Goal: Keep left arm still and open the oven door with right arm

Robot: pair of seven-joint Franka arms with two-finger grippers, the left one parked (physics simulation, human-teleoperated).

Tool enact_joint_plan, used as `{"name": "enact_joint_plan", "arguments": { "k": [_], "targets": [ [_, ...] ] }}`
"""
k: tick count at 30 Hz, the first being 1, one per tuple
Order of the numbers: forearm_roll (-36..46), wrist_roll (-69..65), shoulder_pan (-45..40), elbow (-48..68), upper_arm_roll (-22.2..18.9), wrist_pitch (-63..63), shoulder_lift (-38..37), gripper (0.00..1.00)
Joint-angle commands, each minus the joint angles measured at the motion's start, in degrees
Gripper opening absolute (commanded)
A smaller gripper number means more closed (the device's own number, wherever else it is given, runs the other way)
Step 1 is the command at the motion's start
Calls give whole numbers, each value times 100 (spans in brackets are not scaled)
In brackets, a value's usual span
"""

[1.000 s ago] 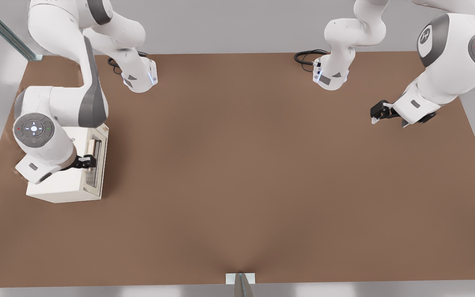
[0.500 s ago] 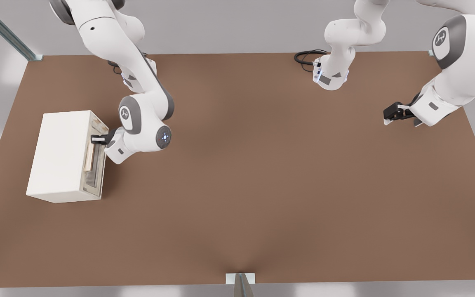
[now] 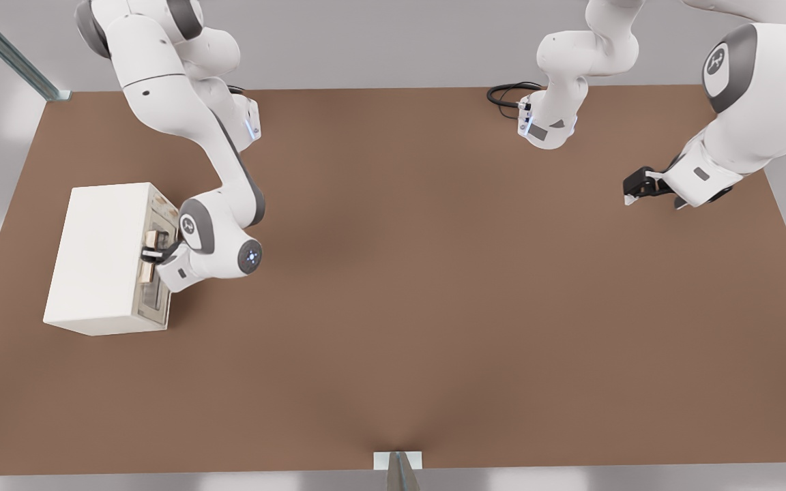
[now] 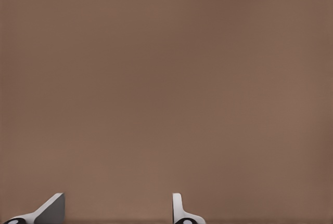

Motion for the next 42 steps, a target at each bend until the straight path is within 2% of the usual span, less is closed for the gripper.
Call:
{"name": "enact_joint_plan", "arguments": {
  "k": [1,8,26,29,31,32,33,36,38,40,42],
  "targets": [
    [-104,1238,-43,-13,7,481,61,21],
    [-104,1246,-193,-382,7,648,-1,21],
    [28,1396,-254,-487,25,727,78,21],
    [844,1905,483,92,51,305,474,21],
    [2031,2275,1257,1463,51,-521,1054,21],
    [2743,1916,1187,2175,34,-653,1124,23],
    [3586,677,678,2491,34,-644,1010,100],
    [4035,-3314,-342,3792,-1,-1145,500,100],
    [4291,-4088,-1054,3881,25,-1066,-246,100],
    [4255,-4097,-1397,3011,43,-530,-1363,100],
    [4255,-4000,-1432,3291,60,-363,-1196,100]
  ]
}}
